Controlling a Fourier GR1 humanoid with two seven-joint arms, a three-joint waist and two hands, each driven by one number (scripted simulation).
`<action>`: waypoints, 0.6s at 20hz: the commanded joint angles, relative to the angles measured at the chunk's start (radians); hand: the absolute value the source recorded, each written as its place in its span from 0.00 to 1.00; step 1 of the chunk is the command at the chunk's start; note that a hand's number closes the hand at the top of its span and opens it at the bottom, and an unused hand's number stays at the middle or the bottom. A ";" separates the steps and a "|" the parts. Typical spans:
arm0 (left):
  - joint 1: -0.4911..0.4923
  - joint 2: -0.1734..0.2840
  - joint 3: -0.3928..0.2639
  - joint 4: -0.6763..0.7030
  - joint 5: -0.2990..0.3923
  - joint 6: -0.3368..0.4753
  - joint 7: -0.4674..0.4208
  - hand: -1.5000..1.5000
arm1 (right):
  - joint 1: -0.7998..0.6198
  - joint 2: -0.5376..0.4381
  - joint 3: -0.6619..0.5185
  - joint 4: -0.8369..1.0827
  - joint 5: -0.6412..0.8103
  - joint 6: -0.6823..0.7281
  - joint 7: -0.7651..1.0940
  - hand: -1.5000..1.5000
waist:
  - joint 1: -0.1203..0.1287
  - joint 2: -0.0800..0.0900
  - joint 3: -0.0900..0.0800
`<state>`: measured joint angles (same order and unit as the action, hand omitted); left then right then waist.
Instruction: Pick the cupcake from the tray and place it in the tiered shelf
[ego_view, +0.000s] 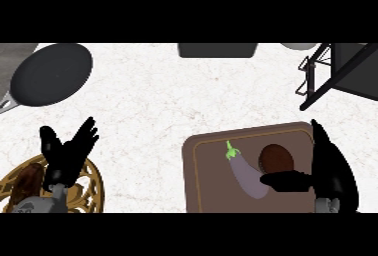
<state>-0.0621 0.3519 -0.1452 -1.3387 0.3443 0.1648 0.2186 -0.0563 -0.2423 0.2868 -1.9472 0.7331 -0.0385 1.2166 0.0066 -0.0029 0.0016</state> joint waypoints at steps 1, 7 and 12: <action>0.032 0.026 0.020 -0.020 0.012 -0.039 0.008 0.50 | 0.029 0.054 -0.005 0.038 0.055 0.001 0.138 0.00 | -0.004 0.002 -0.002; -0.017 -0.019 0.024 0.032 -0.013 -0.011 0.019 0.50 | 0.045 0.118 -0.017 0.140 0.133 -0.002 0.051 0.00 | -0.010 0.004 -0.002; 0.010 -0.002 0.038 -0.014 -0.005 -0.030 0.049 0.50 | -0.024 0.183 -0.068 0.224 0.203 0.014 0.079 0.00 | -0.003 0.004 -0.002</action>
<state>-0.0502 0.3376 -0.1256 -1.3574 0.3268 0.1580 0.2437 -0.0559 -0.0988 0.2389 -1.7935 0.8921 -0.0247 1.1689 0.0032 -0.0033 0.0006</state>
